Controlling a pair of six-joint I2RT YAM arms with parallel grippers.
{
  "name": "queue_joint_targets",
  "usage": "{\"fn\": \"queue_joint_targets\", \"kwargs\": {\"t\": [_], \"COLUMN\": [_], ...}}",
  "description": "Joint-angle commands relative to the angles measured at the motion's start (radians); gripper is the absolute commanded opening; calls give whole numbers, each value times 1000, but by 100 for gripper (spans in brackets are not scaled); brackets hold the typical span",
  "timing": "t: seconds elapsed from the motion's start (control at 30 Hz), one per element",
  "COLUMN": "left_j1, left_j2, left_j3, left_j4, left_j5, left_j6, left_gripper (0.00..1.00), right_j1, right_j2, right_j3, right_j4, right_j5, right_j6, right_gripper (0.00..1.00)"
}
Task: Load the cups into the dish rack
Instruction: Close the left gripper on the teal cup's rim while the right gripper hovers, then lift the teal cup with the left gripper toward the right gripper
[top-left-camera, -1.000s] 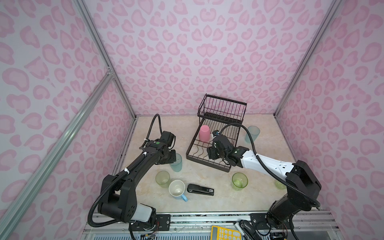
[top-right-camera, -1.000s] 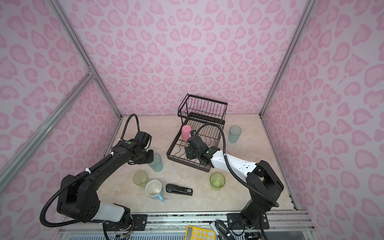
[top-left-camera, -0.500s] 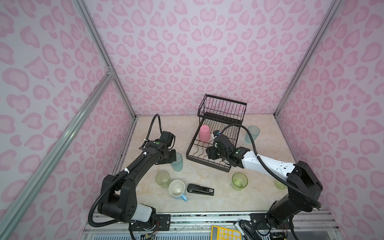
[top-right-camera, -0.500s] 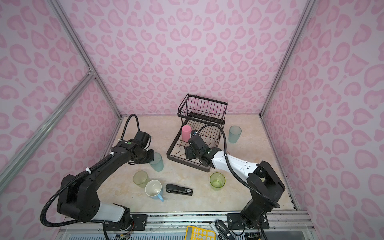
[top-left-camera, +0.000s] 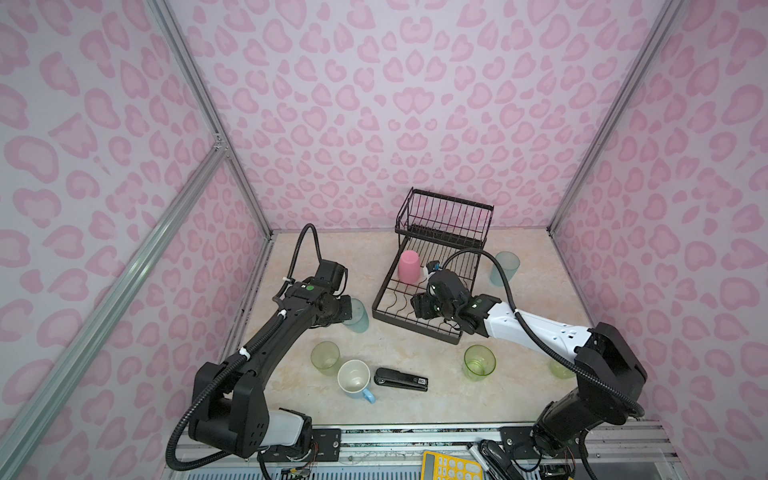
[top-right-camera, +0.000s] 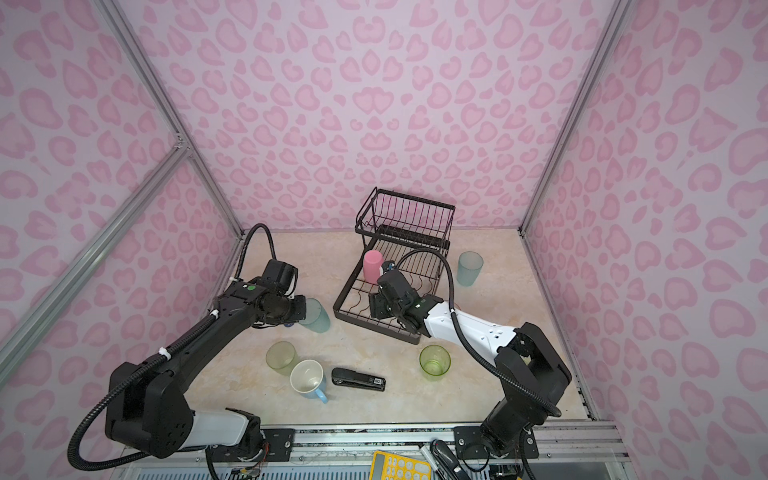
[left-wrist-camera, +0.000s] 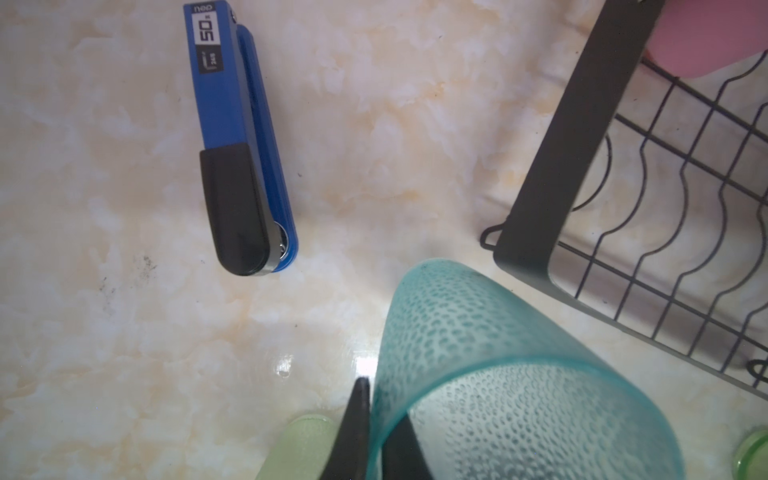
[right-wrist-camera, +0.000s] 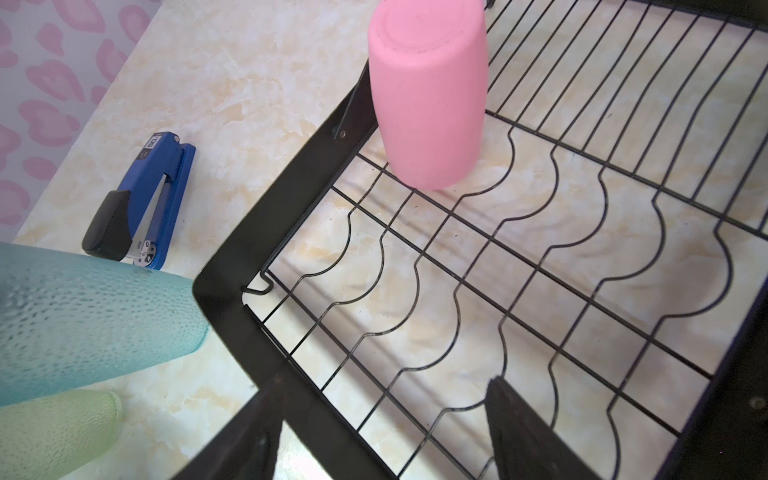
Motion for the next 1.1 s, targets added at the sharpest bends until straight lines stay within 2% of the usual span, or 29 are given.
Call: {"fn": "queue_joint_targets", "kwargs": {"t": [0.0,0.33,0.73,0.87,1.07], "left_j1": [0,2,7,7,8], "left_j2": [-30,-140,-257,-283,-340], "left_j3": [17,3,-50,-87,-170], "left_j4": [38,123,362,452,614], "left_j5": [27,-7,61,93,132], "left_j6": [-8,-32,-126,-141,-150], "left_gripper": [7,7,7,7,7], "right_j1": [1,1,3,0,-41], "right_j2": [-4,18,57,56,67], "right_j3": [3,91,236,250,256], "right_j4": [16,-13,19,70,157], "right_j5": [-3,-32,-140,-160,-226], "right_j6": [12,42,178,280,556], "right_gripper": [76,76,75,76,76]}}
